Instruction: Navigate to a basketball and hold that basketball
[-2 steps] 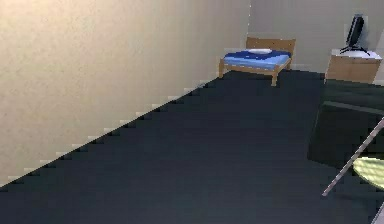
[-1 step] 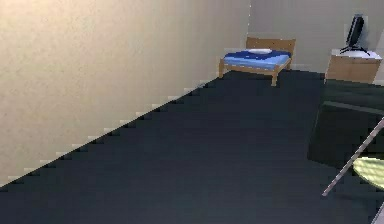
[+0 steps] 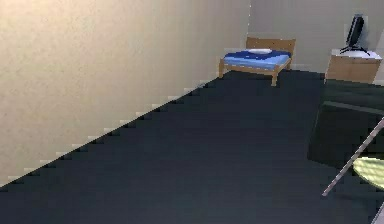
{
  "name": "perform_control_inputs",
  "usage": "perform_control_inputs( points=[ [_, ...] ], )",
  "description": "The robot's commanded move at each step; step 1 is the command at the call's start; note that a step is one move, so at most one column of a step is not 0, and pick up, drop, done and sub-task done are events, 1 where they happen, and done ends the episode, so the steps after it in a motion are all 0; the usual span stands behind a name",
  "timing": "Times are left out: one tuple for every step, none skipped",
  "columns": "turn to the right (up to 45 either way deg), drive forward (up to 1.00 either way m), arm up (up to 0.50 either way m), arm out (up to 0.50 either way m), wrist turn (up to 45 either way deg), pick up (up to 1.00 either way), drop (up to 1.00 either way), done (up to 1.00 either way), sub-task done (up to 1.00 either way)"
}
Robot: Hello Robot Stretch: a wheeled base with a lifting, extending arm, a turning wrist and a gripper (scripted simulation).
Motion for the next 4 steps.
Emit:
perform_control_inputs(
  points=[
    [0.0,0.0,0.0,0.0,45.0,0.0,0.0,0.0,0.0],
    [0.0,0.0,0.0,0.0,45.0,0.0,0.0,0.0,0.0],
    [0.0,0.0,0.0,0.0,45.0,0.0,0.0,0.0,0.0],
    [0.0,0.0,0.0,0.0,30.0,0.0,0.0,0.0,0.0]
  ],
)
